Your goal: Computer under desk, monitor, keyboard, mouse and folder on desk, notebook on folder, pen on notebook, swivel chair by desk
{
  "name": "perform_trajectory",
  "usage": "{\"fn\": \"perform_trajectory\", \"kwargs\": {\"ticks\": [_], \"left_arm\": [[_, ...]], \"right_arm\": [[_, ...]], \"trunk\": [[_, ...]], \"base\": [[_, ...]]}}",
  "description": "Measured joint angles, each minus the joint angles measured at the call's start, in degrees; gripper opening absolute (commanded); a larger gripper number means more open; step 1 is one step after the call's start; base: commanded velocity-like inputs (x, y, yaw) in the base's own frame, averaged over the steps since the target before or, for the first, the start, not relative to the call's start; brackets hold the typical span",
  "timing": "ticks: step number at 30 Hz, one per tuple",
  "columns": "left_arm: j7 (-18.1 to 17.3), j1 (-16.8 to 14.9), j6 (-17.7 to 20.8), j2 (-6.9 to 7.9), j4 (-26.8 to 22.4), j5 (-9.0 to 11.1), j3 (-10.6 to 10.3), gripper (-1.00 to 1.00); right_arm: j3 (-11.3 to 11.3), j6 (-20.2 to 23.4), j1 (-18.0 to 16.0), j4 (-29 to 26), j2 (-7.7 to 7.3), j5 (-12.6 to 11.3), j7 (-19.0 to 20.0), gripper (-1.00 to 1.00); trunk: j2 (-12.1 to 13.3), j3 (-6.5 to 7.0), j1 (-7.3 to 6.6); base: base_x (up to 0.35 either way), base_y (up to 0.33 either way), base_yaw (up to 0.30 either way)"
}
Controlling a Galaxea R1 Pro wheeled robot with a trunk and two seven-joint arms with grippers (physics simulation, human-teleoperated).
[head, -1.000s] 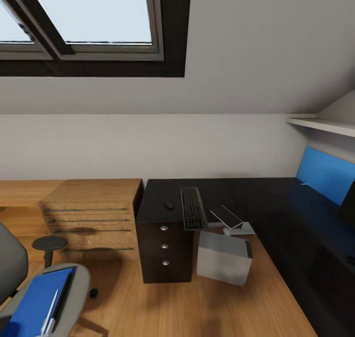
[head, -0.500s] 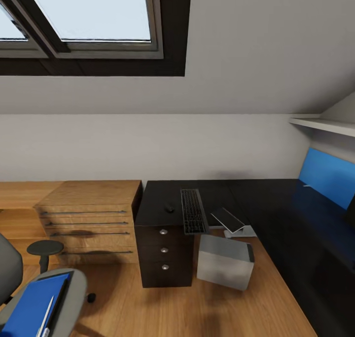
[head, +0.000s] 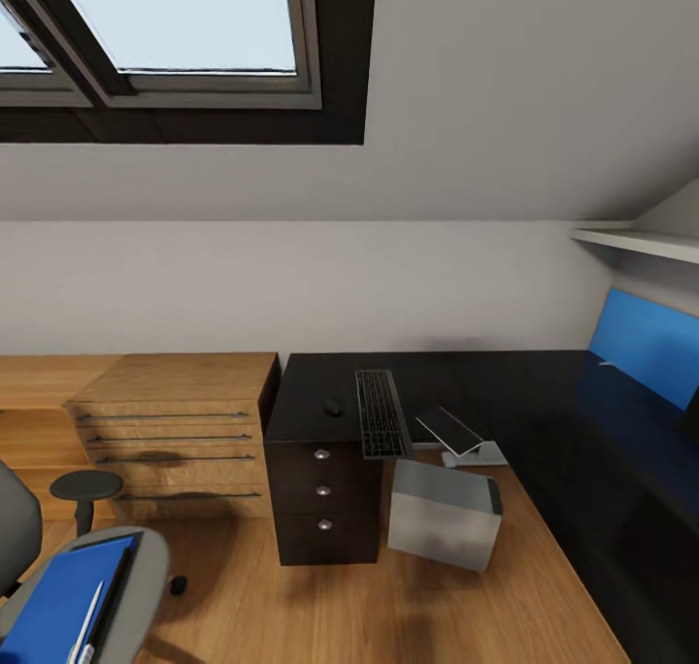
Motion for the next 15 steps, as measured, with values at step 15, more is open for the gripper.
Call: {"fn": "perform_trajectory", "kwargs": {"ticks": [15], "left_arm": [[0.1, 0.0, 0.2, -0.03, 0.1, -0.1, 0.0, 1.0]], "right_arm": [[0.0, -0.1, 0.0, -0.1, 0.05, 0.0, 0.0, 1.0]], "trunk": [[-6.0, -2.78, 3.3]], "base": [[0.0, 0.0, 0.0]]}}
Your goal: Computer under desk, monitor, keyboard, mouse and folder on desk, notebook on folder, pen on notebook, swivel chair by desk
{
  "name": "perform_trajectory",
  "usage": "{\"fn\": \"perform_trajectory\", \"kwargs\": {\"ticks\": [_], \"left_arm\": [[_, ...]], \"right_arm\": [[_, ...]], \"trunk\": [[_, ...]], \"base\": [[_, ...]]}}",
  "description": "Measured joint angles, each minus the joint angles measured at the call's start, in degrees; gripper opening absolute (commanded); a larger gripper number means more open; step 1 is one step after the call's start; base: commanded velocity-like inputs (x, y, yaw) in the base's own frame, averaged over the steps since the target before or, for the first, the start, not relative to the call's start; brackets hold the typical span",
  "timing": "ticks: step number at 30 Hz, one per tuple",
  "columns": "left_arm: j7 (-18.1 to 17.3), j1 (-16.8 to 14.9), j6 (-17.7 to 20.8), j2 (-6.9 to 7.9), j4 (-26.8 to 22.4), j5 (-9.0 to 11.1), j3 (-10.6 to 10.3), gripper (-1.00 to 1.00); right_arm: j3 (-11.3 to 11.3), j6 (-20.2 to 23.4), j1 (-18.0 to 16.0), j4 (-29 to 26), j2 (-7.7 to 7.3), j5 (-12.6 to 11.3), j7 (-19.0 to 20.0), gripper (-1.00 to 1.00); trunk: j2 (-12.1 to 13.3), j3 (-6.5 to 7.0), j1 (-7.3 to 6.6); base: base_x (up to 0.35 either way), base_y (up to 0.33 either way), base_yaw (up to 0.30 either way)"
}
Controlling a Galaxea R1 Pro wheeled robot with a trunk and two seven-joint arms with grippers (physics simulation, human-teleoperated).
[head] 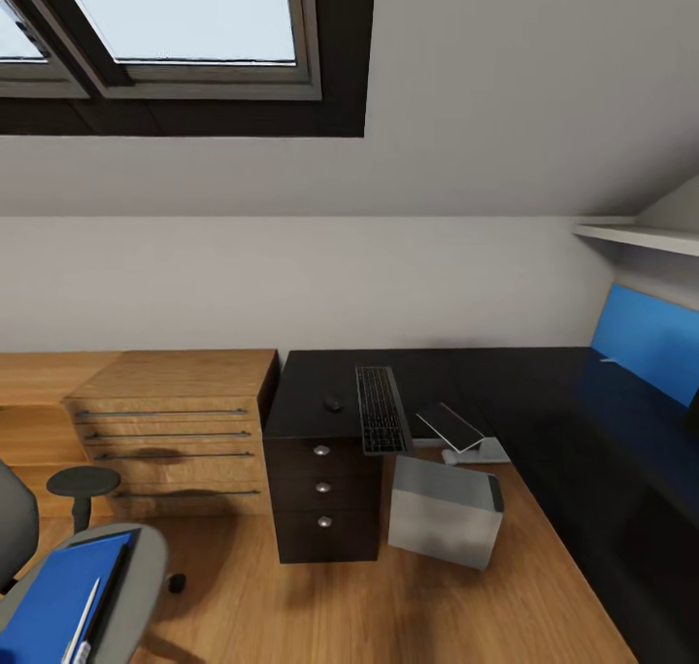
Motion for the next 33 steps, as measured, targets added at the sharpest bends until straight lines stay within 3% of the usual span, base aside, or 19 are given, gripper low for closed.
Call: {"fn": "perform_trajectory", "kwargs": {"ticks": [33], "left_arm": [[0.0, 0.0, -0.4, 0.0, 0.0, 0.0, 0.0, 1.0]], "right_arm": [[0.0, -0.1, 0.0, -0.1, 0.0, 0.0, 0.0, 1.0]], "trunk": [[-13.2, -6.09, 7.25]], "base": [[0.0, 0.0, 0.001]]}}
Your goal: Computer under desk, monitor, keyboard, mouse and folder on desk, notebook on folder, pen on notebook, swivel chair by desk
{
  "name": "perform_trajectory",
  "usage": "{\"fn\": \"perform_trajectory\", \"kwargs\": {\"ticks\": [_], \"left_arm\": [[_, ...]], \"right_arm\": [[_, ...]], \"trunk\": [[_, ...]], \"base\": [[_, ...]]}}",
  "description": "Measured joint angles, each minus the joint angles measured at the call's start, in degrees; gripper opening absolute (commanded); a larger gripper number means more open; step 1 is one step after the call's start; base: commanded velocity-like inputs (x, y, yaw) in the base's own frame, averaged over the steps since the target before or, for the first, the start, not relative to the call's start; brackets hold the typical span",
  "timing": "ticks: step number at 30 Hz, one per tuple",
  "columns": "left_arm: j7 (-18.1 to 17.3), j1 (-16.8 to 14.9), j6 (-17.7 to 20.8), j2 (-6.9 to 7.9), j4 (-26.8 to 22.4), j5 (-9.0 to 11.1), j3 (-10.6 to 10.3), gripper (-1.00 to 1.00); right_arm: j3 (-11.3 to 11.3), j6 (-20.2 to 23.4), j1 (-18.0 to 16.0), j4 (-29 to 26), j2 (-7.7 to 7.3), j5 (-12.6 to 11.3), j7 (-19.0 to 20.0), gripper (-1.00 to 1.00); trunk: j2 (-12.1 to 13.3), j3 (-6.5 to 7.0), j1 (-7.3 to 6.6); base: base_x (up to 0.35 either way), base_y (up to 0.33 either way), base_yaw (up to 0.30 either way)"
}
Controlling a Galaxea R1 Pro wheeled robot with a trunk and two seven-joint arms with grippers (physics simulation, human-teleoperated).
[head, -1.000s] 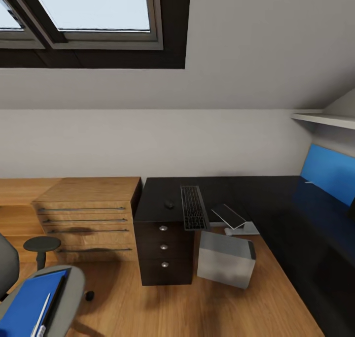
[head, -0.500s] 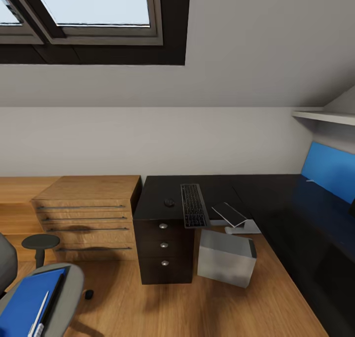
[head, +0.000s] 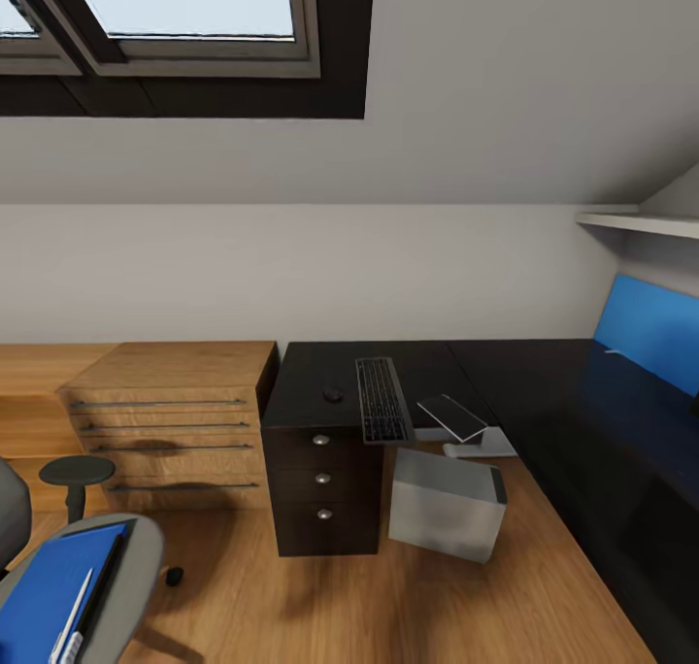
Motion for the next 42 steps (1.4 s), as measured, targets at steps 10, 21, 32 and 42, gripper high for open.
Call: {"fn": "perform_trajectory", "kwargs": {"ticks": [10, 21, 32, 42], "left_arm": [[0.0, 0.0, 0.0, 0.0, 0.0, 0.0, 0.0, 1.0], [0.0, 0.0, 0.0, 0.0, 0.0, 0.0, 0.0, 1.0], [0.0, 0.0, 0.0, 0.0, 0.0, 0.0, 0.0, 1.0], [0.0, 0.0, 0.0, 0.0, 0.0, 0.0, 0.0, 1.0]], "right_arm": [[0.0, 0.0, 0.0, 0.1, 0.03, 0.0, 0.0, 1.0], [0.0, 0.0, 0.0, 0.1, 0.07, 0.1, 0.0, 1.0], [0.0, 0.0, 0.0, 0.2, 0.04, 0.1, 0.0, 1.0], [0.0, 0.0, 0.0, 0.1, 0.02, 0.1, 0.0, 1.0]], "trunk": [[-4.0, -1.8, 2.2], [-8.4, -3.78, 4.61], [-12.8, -5.75, 7.03], [-16.9, -7.55, 9.23]], "base": [[0.0, 0.0, 0.199], [0.0, 0.0, 0.034], [0.0, 0.0, 0.0], [0.0, 0.0, 0.0]]}}
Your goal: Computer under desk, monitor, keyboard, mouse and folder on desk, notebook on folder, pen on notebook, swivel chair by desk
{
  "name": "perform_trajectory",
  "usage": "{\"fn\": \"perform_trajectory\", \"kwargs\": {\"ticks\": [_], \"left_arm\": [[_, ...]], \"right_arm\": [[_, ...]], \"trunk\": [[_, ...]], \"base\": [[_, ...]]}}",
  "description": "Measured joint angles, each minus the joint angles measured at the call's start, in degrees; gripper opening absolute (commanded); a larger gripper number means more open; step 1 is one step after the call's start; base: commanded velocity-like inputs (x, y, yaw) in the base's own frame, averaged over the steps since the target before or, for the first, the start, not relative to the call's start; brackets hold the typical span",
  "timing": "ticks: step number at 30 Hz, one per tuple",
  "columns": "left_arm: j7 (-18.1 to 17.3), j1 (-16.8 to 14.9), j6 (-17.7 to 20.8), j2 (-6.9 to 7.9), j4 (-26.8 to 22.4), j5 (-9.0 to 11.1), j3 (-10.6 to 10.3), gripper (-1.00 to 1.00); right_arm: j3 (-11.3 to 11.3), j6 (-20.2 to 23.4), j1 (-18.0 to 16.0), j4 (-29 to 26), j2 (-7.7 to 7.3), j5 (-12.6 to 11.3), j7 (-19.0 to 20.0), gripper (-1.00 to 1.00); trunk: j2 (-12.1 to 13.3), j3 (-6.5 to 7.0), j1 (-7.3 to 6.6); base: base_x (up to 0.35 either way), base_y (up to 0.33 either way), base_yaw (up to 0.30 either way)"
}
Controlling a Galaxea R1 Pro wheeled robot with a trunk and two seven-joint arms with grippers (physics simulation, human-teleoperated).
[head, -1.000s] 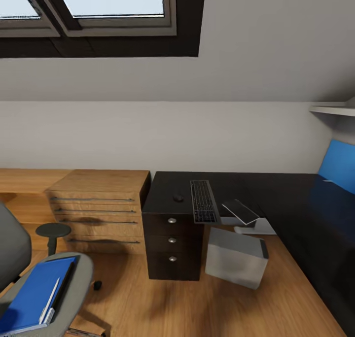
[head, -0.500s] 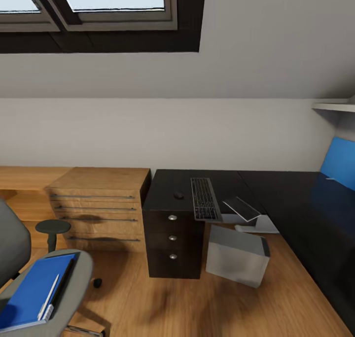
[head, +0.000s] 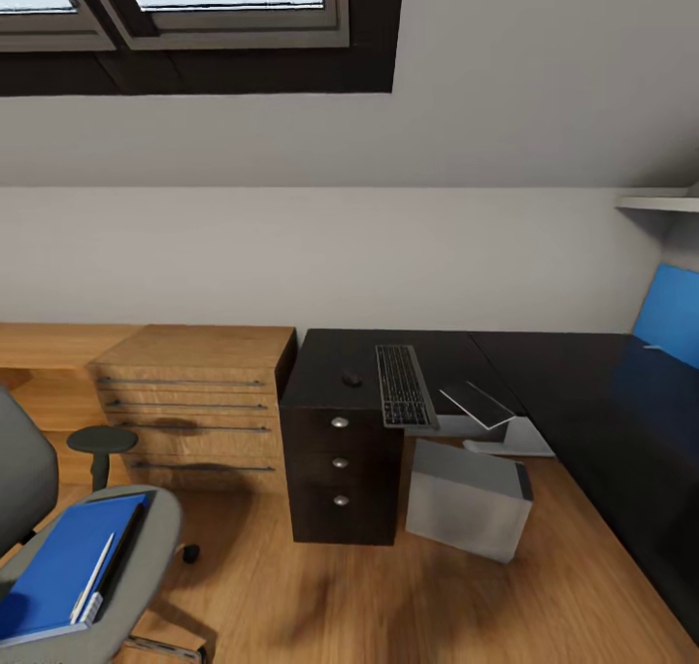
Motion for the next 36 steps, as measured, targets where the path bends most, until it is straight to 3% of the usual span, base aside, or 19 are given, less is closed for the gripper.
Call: {"fn": "perform_trajectory", "kwargs": {"ticks": [13, 18, 20, 24, 25, 27, 28, 29, 30, 31, 33, 35, 36], "left_arm": [[-0.3, 0.0, -0.1, 0.23, -1.5, 0.1, 0.0, 1.0], [-0.4, 0.0, 0.5, 0.32, -10.1, -0.1, -0.2, 1.0], [-0.3, 0.0, 1.3, 0.22, -14.1, -0.7, -1.2, 1.0], [-0.1, 0.0, 8.0, 0.08, -23.1, -2.7, -4.0, 1.0], [0.0, 0.1, 14.3, 0.01, -29.7, -3.2, -4.7, 1.0], [0.0, 0.1, 19.5, 0.04, -35.6, -3.1, -5.1, 1.0], [0.0, 0.2, 25.2, 0.05, -40.8, -3.1, -5.3, 1.0], [0.0, 0.3, 33.9, 0.06, -48.6, -2.4, -5.4, 1.0], [0.0, 0.4, 39.0, 0.07, -54.0, -1.3, -5.4, 1.0], [0.0, 0.4, 41.2, 0.09, -56.3, -0.6, -5.3, 1.0], [0.1, 0.5, 47.1, 0.14, -63.2, 2.4, -4.8, 1.0], [0.1, 0.5, 48.9, 0.13, -65.6, 3.6, -4.7, 1.0], [0.1, 0.5, 50.0, 0.1, -67.6, 4.4, -4.6, 1.0]], "right_arm": [[0.0, -0.2, 0.0, -0.2, -0.07, 0.0, 0.1, 1.0], [-0.1, 0.2, -1.4, -3.3, -0.74, -0.4, 0.0, 1.0], [-0.2, 0.5, -3.3, -4.4, -0.89, -0.6, -0.2, 1.0], [-0.3, 1.6, -8.2, -5.4, -0.98, -2.6, -0.3, 1.0], [-0.5, 2.3, -10.3, -6.6, -1.01, -5.0, -0.2, 1.0], [-0.8, 2.9, -11.5, -8.6, -0.98, -7.7, -0.1, 1.0], [-1.0, 3.8, -12.2, -11.3, -0.89, -10.8, 0.0, 1.0], [-1.1, 6.4, -12.8, -16.0, -0.8, -15.7, -0.1, 1.0], [-1.1, 9.2, -13.0, -19.6, -0.8, -18.9, -0.1, 1.0], [-1.1, 10.9, -13.1, -21.4, -0.82, -20.4, -0.1, 1.0], [-1.2, 18.4, -13.3, -28.4, -0.91, -25.5, -0.1, 1.0], [-1.3, 22.1, -13.4, -32.0, -0.94, -28.3, -0.1, 1.0], [-1.4, 25.3, -13.4, -35.2, -0.95, -31.0, 0.0, 1.0]], "trunk": [[-5.2, -2.33, 2.86], [-7.2, -3.23, 3.96], [-8.0, -3.58, 4.4], [-9.6, -4.3, 5.27], [-10.0, -4.47, 5.49], [-10.8, -4.84, 5.93], [-11.2, -5.01, 6.15], [-11.6, -5.18, 6.37], [-12.0, -5.37, 6.59], [-12.4, -5.56, 6.81], [-13.2, -5.91, 7.25], [-14.0, -6.28, 7.69], [-14.4, -6.46, 7.91]], "base": [[0.0, 0.0, 0.0], [0.0, 0.0, 0.0], [0.0, 0.0, 0.0], [0.0, 0.0, 0.0], [0.0, 0.0, 0.0], [0.0, 0.0, 0.0], [0.0, 0.0, 0.0], [0.0, 0.0, 0.0], [0.0, 0.0, 0.0], [0.0, 0.0, 0.0], [0.0, 0.0, 0.0], [0.0, 0.0, 0.0], [0.0, 0.0, 0.0]]}}
